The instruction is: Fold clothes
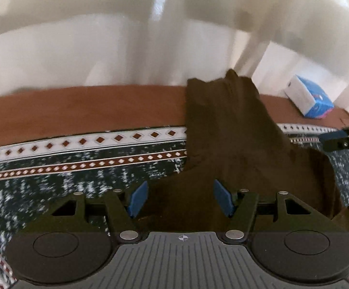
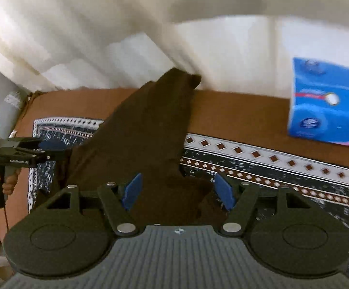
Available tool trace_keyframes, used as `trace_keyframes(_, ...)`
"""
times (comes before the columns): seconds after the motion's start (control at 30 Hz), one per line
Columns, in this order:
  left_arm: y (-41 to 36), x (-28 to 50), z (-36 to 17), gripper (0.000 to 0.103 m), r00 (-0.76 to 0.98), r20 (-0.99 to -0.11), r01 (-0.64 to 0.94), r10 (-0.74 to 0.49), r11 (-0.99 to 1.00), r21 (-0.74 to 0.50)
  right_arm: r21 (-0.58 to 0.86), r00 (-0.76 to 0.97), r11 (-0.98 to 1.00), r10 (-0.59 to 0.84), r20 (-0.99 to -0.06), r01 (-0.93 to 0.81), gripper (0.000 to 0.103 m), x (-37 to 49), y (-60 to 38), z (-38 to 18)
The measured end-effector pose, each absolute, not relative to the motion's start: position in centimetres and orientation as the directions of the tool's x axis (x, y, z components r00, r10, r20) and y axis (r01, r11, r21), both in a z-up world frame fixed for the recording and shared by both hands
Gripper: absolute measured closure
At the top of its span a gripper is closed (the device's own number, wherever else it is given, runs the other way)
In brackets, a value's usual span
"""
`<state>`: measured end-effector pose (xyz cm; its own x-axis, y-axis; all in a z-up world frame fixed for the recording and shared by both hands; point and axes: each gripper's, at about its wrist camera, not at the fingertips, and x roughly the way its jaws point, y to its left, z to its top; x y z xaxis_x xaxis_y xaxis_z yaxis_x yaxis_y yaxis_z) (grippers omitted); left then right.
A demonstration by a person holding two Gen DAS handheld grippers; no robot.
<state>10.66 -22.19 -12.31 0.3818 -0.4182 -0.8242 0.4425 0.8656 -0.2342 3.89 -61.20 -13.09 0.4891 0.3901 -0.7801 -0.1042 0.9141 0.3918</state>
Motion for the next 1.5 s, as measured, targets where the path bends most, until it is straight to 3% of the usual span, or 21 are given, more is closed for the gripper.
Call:
trace_keyframes(0.33, -23.5, 11.6, -13.9, 0.027, 0.352, -0.844, 0.545, -0.404, 0.822, -0.167, 0.455, 0.417, 0.88, 0.468, -0.779, -0.137, 0.03, 6.1, -61.8, -16.3)
trace_keyframes(0.5, -24.4, 11.3, -13.7, 0.029, 0.302, -0.84, 0.613, -0.452, 0.767, -0.192, 0.505, 0.384, 0.846, 0.529, -0.756, -0.172, 0.034, 5.8, -61.8, -16.0)
trace_keyframes(0.57, -24.7, 11.4, -14.0, 0.034, 0.309, -0.846, 0.62, -0.435, 0.766, -0.167, 0.504, 0.365, 0.845, 0.533, -0.763, -0.18, 0.036, 5.9, -61.6, -16.3)
trace_keyframes(0.6, -24.8, 11.5, -14.0, 0.039, 0.314, -0.846, 0.617, -0.431, 0.77, -0.163, 0.503, 0.365, 0.846, 0.53, -0.765, -0.176, 0.042, 5.9, -61.6, -16.3)
trace_keyframes(0.63, -24.7, 11.6, -14.0, 0.062, 0.311, -0.847, 0.608, -0.432, 0.775, -0.171, 0.501, 0.365, 0.848, 0.527, -0.767, -0.172, 0.047, 5.9, -61.6, -16.3)
trace_keyframes(0.67, -24.6, 11.9, -14.0, 0.096, 0.3, -0.849, 0.599, -0.435, 0.779, -0.187, 0.501, 0.364, 0.849, 0.525, -0.769, -0.167, 0.068, 6.0, -61.6, -16.4)
trace_keyframes(0.7, -24.5, 12.1, -14.0, 0.099, 0.289, -0.851, 0.59, -0.438, 0.782, -0.202, 0.513, 0.345, 0.844, 0.533, -0.772, -0.155, 0.095, 6.1, -61.8, -16.6)
trace_keyframes(1.07, -23.0, 10.9, -9.4, 0.103, 0.332, -0.785, 0.562, -0.523, 0.778, -0.28, 0.594, 0.405, 0.792, 0.594, -0.695, -0.14, 0.095, 3.9, -63.1, -13.1)
trace_keyframes(1.5, -20.5, 0.7, -2.8, 0.103, 0.372, -0.684, 0.641, -0.627, 0.707, -0.299, 0.627, 0.475, 0.74, 0.655, -0.588, -0.245, 0.095, -3.7, -63.0, -5.0)
